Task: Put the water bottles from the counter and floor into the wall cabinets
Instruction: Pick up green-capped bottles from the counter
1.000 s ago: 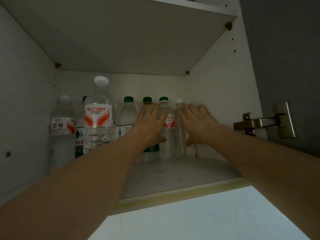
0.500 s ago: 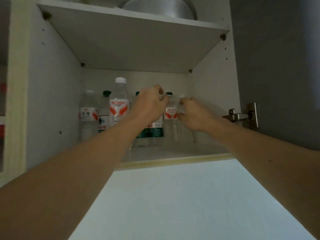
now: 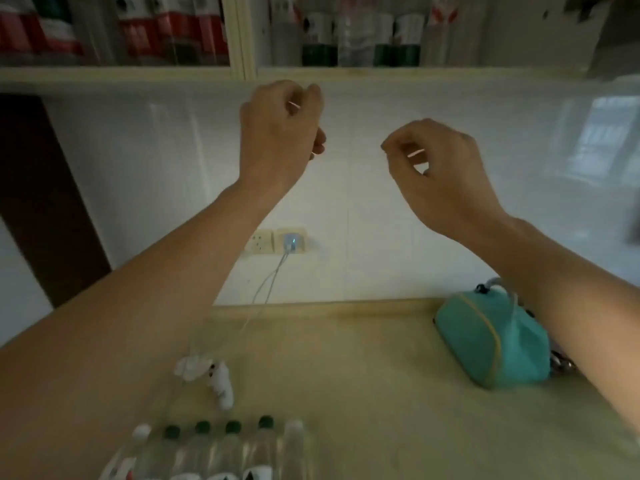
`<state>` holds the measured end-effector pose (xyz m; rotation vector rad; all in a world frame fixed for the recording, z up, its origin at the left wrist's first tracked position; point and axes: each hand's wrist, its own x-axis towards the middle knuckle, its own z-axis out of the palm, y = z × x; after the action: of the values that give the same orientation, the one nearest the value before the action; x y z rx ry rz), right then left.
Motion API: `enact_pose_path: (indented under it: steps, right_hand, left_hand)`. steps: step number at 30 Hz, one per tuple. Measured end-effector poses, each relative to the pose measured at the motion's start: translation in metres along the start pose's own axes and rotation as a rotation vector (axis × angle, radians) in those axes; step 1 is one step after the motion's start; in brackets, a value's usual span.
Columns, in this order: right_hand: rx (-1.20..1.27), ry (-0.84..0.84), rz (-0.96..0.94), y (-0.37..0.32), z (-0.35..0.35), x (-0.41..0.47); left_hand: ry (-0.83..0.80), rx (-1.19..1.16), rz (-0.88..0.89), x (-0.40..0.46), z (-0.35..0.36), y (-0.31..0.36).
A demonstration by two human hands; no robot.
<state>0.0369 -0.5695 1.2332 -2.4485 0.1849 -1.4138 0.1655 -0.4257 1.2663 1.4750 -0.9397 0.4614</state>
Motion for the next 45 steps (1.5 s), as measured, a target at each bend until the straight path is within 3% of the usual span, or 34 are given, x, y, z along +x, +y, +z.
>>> enact_pose_path:
  steps: [7, 13, 19, 24, 28, 36, 41, 45]
  right_hand:
    - [0.038, -0.452, 0.369, 0.020, 0.078, -0.156]
    - [0.123, -0.709, 0.625, 0.040, 0.154, -0.251]
    - [0.251, -0.959, 0.836, 0.058, 0.226, -0.307]
    - [0.331, -1.061, 0.997, 0.068, 0.277, -0.329]
    - [0.489, -1.020, 1.282, 0.069, 0.308, -0.337]
    - [0.482, -0.951, 1.311, 0.071, 0.332, -0.341]
    - [0.524, -0.754, 1.314, 0.072, 0.311, -0.323]
    - [0.515, -0.606, 1.149, 0.067, 0.286, -0.293]
  left_hand:
    - [-0.376, 0.283, -0.289, -0.143, -0.010, -0.112]
    - [-0.740, 0.578, -0.645, -0.246, -0.025, -0.212]
    - [-0.785, 0.636, -1.040, -0.313, -0.043, -0.286]
    - [-0.794, 0.722, -1.045, -0.329, -0.027, -0.323]
    - [-0.815, 0.697, -1.094, -0.332, -0.014, -0.340]
    - [-0.744, 0.550, -1.191, -0.326, -0.012, -0.349]
    - [-0.669, 0.410, -1.098, -0.307, -0.016, -0.333]
    - [-0.522, 0.318, -0.981, -0.285, -0.020, -0.315]
